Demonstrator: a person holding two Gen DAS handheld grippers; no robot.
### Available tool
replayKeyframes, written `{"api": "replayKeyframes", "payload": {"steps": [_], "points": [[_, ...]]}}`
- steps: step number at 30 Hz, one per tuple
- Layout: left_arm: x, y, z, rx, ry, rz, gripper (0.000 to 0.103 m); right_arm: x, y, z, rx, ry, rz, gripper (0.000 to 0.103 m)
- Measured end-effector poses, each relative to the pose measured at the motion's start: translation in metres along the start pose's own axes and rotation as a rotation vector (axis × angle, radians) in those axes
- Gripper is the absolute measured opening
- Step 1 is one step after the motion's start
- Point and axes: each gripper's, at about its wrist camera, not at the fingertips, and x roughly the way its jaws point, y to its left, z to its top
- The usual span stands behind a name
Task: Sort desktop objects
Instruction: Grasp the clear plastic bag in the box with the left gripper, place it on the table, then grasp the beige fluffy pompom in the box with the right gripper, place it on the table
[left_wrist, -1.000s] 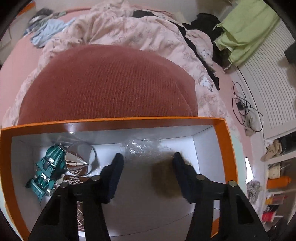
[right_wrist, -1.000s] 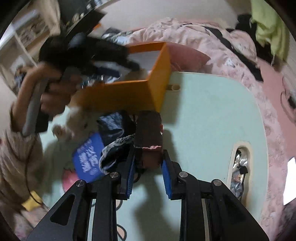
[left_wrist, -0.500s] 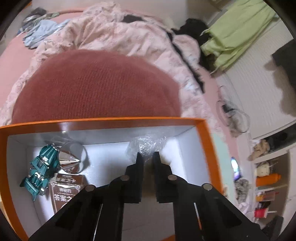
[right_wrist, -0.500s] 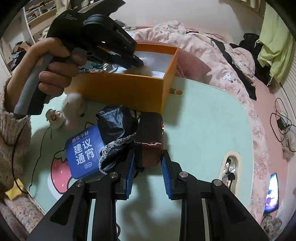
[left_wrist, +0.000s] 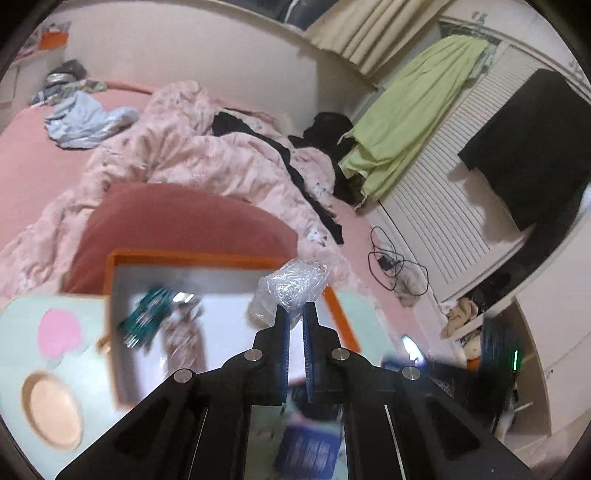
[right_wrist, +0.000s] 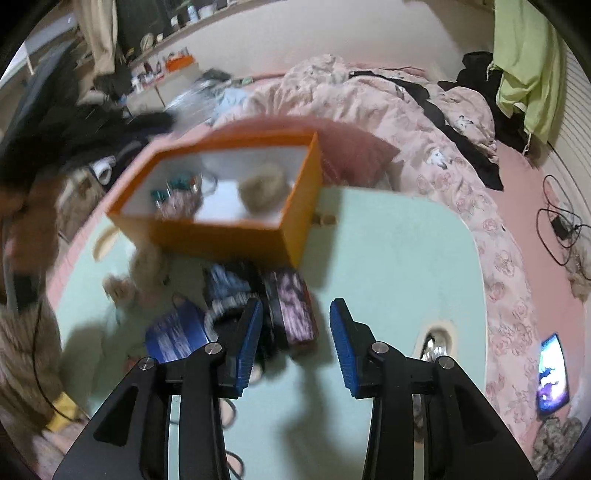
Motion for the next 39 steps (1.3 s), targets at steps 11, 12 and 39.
{"api": "replayKeyframes", "payload": {"steps": [11, 12, 39], "points": [[-0.024, 0.064, -0.091, -0.054, 0.001, 0.288, 0.006, 0.072, 0.030, 0.096, 0.017, 0.113, 0.039, 0.040], [-0.020, 0.066, -0.096, -0.040, 0.012, 0.310, 0.006, 0.087, 0.035, 0.102, 0.014, 0.143, 0.014, 0.040], [-0.035, 0.040, -0.066, 0.088, -0.099, 0.238, 0.052, 0.146, 0.061, 0.100, -0.168, 0.248, -0.201, 0.039]]}}
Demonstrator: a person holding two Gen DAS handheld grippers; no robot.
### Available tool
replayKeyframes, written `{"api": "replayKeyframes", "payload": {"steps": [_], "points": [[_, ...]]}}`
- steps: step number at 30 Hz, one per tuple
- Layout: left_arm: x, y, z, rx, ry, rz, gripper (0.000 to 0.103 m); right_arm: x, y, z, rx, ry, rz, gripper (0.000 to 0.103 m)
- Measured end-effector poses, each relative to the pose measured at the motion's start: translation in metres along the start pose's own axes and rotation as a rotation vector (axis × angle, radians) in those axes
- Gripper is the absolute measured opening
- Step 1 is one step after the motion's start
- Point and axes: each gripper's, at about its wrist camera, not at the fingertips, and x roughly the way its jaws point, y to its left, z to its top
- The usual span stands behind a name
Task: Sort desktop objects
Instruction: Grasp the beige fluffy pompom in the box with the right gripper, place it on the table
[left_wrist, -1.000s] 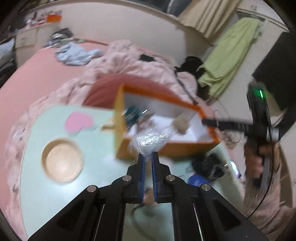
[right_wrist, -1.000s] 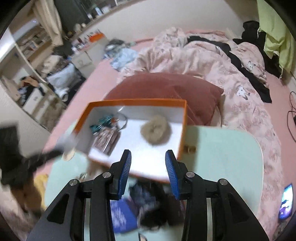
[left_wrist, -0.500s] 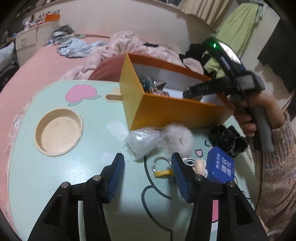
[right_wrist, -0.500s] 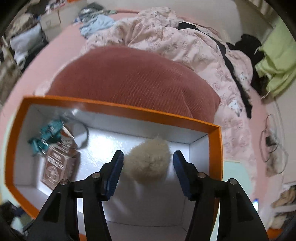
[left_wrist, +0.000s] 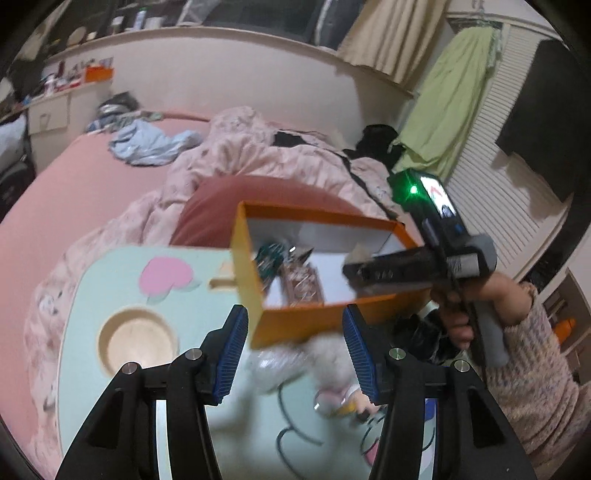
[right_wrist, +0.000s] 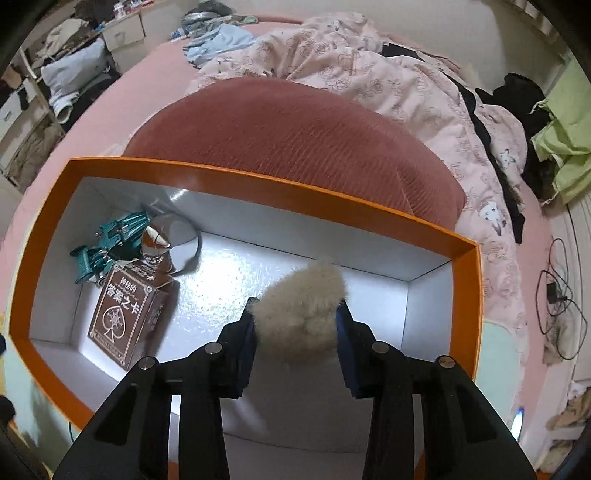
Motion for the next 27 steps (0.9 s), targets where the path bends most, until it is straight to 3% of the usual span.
{"api": "replayKeyframes", "payload": {"steps": [2, 4, 10, 12, 16, 19, 22, 24, 27], "points": [[0.007, -0.009, 0.012, 0.032, 0.016, 0.003, 0.052, -0.004, -0.002, -0.006, 0.019, -0.016, 0.032, 0.039], [0.018, -0.016, 0.022, 0.058, 0.059, 0.019, 0.052, -0.021, -0.005, -0.014, 0.036, -0.087, 0.061, 0.039], [0.062, -0.037, 0.042, 0.132, 0.217, 0.121, 0.049, -0.077, -0.005, -0.043, 0.031, -0.221, 0.164, 0.039], [0.079, -0.040, 0.042, 0.140, 0.286, 0.142, 0.043, -0.092, -0.005, -0.061, 0.014, -0.241, 0.195, 0.039], [0.100, -0.045, 0.038, 0.133, 0.365, 0.137, 0.023, -0.094, -0.008, -0.088, 0.019, -0.231, 0.264, 0.040], [0.110, -0.046, 0.035, 0.115, 0.404, 0.163, 0.023, -0.086, -0.010, -0.102, 0.066, -0.237, 0.369, 0.042], [0.118, -0.046, 0.037, 0.098, 0.423, 0.205, 0.023, -0.081, -0.018, -0.106, 0.156, -0.298, 0.445, 0.044], [0.121, -0.049, 0.037, 0.104, 0.430, 0.224, 0.026, -0.081, -0.020, -0.108, 0.180, -0.328, 0.437, 0.058], [0.124, -0.054, 0.039, 0.121, 0.426, 0.253, 0.032, -0.082, -0.015, -0.111, 0.136, -0.322, 0.373, 0.061]]}}
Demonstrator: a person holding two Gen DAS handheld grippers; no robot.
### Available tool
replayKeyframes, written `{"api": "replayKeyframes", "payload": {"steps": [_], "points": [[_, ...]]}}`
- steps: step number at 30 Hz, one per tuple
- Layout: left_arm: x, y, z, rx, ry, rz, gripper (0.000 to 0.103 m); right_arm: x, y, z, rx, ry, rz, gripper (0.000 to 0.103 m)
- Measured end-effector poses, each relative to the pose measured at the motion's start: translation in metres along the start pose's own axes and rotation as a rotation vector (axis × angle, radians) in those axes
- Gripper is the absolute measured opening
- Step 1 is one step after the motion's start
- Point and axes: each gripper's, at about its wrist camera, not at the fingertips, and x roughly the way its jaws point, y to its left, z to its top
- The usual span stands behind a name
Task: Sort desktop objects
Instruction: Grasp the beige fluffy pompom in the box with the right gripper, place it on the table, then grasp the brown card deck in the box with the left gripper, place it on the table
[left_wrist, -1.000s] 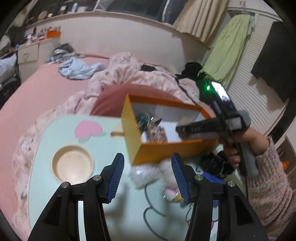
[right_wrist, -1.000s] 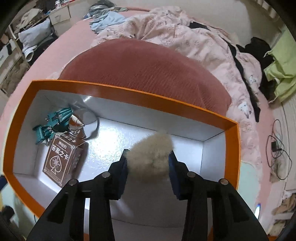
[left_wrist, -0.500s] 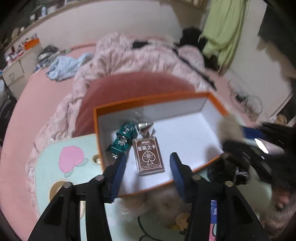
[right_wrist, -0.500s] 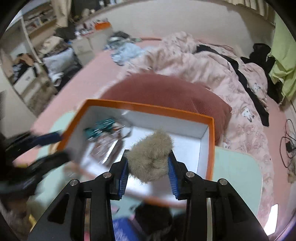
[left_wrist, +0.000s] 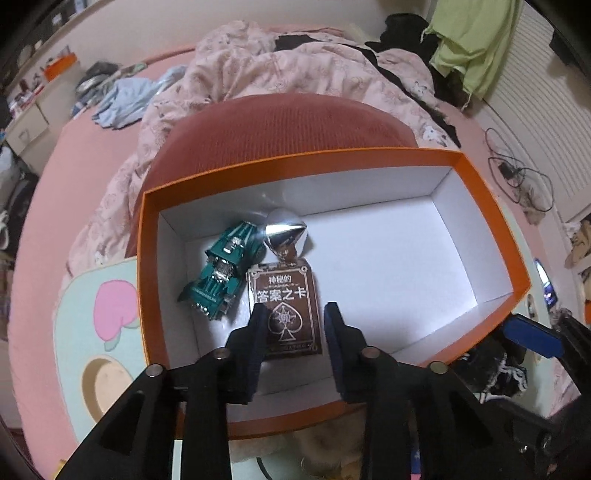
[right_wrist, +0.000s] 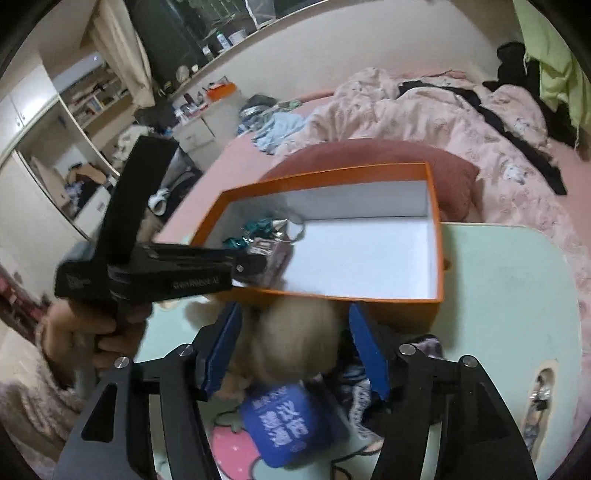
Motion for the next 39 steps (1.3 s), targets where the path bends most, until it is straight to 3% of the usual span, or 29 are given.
{"api": "replayKeyframes", "payload": {"steps": [3, 8, 11, 13, 15, 16, 17, 18, 20, 22, 25, 28, 30, 33, 35, 37, 39], "points": [[0.002, -0.003, 0.004, -0.003, -0.002, 0.018, 0.039, -0.003, 0.005, -0.002, -0.055, -0.003, -0.053, 0.061], [0.009, -0.011, 0.007, 0.033, 0.022, 0.020, 0.059, -0.009, 0.004, -0.008, -0.082, -0.009, -0.116, 0.061], [0.013, -0.016, 0.010, 0.065, 0.020, 0.009, 0.064, -0.010, 0.004, -0.010, -0.085, -0.008, -0.129, 0.061], [0.013, -0.017, 0.012, 0.074, 0.025, -0.001, 0.064, -0.011, 0.003, -0.010, -0.081, -0.012, -0.120, 0.061], [0.012, -0.015, 0.012, 0.060, 0.020, -0.028, 0.055, -0.010, 0.002, -0.010, -0.077, -0.013, -0.118, 0.061], [0.010, -0.013, 0.012, 0.046, 0.016, -0.067, 0.040, -0.010, 0.003, -0.011, -0.076, -0.012, -0.119, 0.061], [0.007, -0.011, 0.011, 0.033, 0.007, -0.117, 0.035, -0.011, 0.003, -0.012, -0.075, -0.012, -0.119, 0.061], [0.004, -0.008, 0.010, 0.017, 0.016, -0.191, 0.035, -0.011, 0.002, -0.012, -0.071, -0.014, -0.115, 0.061], [-0.001, -0.003, 0.009, -0.012, 0.008, -0.250, 0.036, -0.012, -0.001, -0.013, -0.061, -0.017, -0.106, 0.061], [-0.010, 0.000, 0.008, -0.013, -0.030, -0.169, 0.045, -0.013, -0.003, -0.014, -0.048, -0.020, -0.103, 0.061], [-0.018, -0.003, 0.007, 0.019, -0.059, -0.083, 0.046, -0.017, -0.008, -0.013, -0.035, -0.030, -0.116, 0.061], [-0.003, -0.003, 0.009, 0.037, 0.011, -0.026, 0.046, -0.019, -0.009, -0.012, -0.029, -0.034, -0.121, 0.061], [0.009, -0.007, 0.009, 0.075, 0.035, 0.035, 0.052, -0.019, -0.010, -0.012, -0.026, -0.036, -0.122, 0.061], [0.012, -0.008, 0.013, 0.066, 0.053, 0.035, 0.056, -0.019, -0.009, -0.012, -0.022, -0.036, -0.115, 0.061], [0.009, -0.005, 0.014, 0.040, 0.053, -0.007, 0.054, -0.019, -0.009, -0.013, -0.020, -0.030, -0.105, 0.061], [0.008, 0.002, 0.014, -0.008, 0.086, -0.155, 0.053, -0.018, -0.009, -0.013, -0.022, -0.028, -0.103, 0.061], [0.010, 0.008, 0.016, -0.013, 0.104, -0.199, 0.053, -0.018, -0.008, -0.014, -0.025, -0.027, -0.099, 0.061]]}}
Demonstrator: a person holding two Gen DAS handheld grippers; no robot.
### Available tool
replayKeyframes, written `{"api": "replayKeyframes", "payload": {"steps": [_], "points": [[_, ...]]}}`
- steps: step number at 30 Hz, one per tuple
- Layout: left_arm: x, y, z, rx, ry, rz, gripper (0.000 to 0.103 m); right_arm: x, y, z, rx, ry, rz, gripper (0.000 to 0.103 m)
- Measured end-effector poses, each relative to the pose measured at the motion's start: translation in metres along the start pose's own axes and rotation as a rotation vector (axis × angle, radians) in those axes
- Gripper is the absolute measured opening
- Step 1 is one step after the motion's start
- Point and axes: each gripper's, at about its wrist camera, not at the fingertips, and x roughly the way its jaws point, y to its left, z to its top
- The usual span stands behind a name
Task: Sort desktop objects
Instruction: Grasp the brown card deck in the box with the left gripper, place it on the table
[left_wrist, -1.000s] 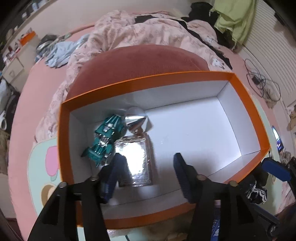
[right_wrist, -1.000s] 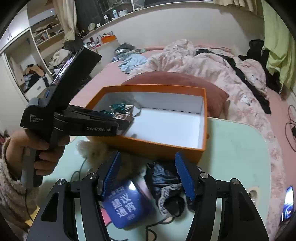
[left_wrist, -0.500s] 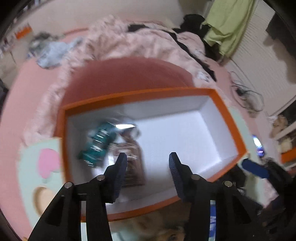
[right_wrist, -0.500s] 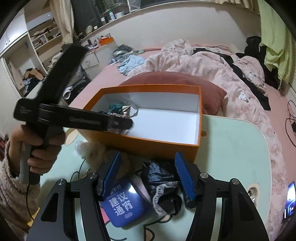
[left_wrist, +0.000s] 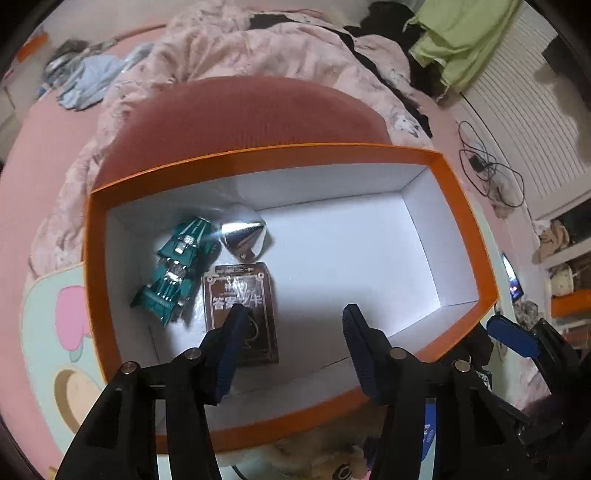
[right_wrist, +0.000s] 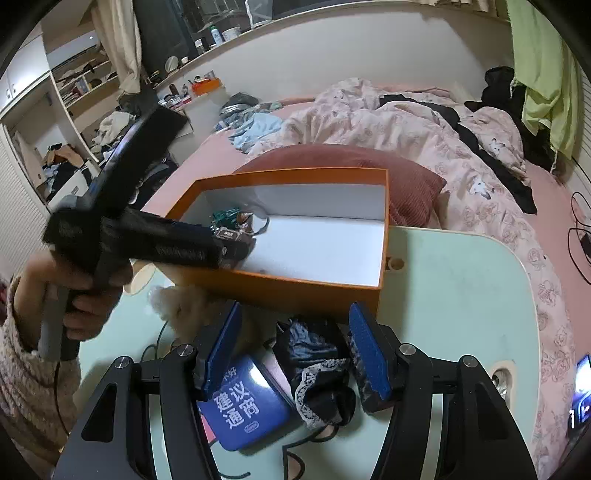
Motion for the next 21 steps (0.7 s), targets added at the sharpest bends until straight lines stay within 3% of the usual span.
{"api": "replayKeyframes", "payload": {"steps": [2, 4, 5, 7, 8, 9, 10, 17, 18, 19, 21], "points": [[-0.008, 0.011, 0.004, -0.056, -0.017, -0.033, 0.053, 0.000, -0.001, 0.000, 0.006, -0.001, 0.005, 0.061], [-0.015, 0.016, 0.005, -0.066, -0.043, 0.015, 0.052, 0.000, -0.001, 0.000, 0.009, -0.001, 0.003, 0.061], [-0.015, 0.016, 0.005, -0.056, -0.045, 0.064, 0.052, -0.001, -0.001, 0.000, 0.008, -0.003, 0.001, 0.061], [-0.005, 0.006, -0.001, 0.054, 0.005, 0.260, 0.048, -0.001, -0.002, 0.000, 0.013, -0.004, 0.002, 0.061], [0.001, 0.003, -0.004, 0.095, 0.021, 0.298, 0.048, -0.001, -0.003, 0.000, 0.017, -0.004, 0.005, 0.061], [0.001, 0.001, -0.006, 0.097, 0.003, 0.255, 0.047, -0.001, -0.003, 0.000, 0.019, -0.004, 0.006, 0.061], [0.002, 0.002, -0.005, 0.086, 0.006, 0.257, 0.046, -0.001, -0.004, 0.000, 0.022, -0.004, 0.005, 0.061], [0.012, -0.006, 0.000, 0.125, 0.022, 0.375, 0.042, -0.003, -0.005, -0.001, 0.033, 0.008, 0.015, 0.062], [0.012, -0.006, 0.002, 0.133, 0.005, 0.385, 0.040, -0.003, -0.005, -0.001, 0.033, 0.004, 0.017, 0.062], [0.011, -0.005, 0.002, 0.139, -0.013, 0.382, 0.016, -0.003, -0.005, -0.002, 0.035, 0.001, 0.019, 0.062], [0.014, -0.001, 0.004, 0.096, -0.010, 0.310, 0.017, -0.003, -0.006, -0.003, 0.044, 0.003, 0.017, 0.062]]}}
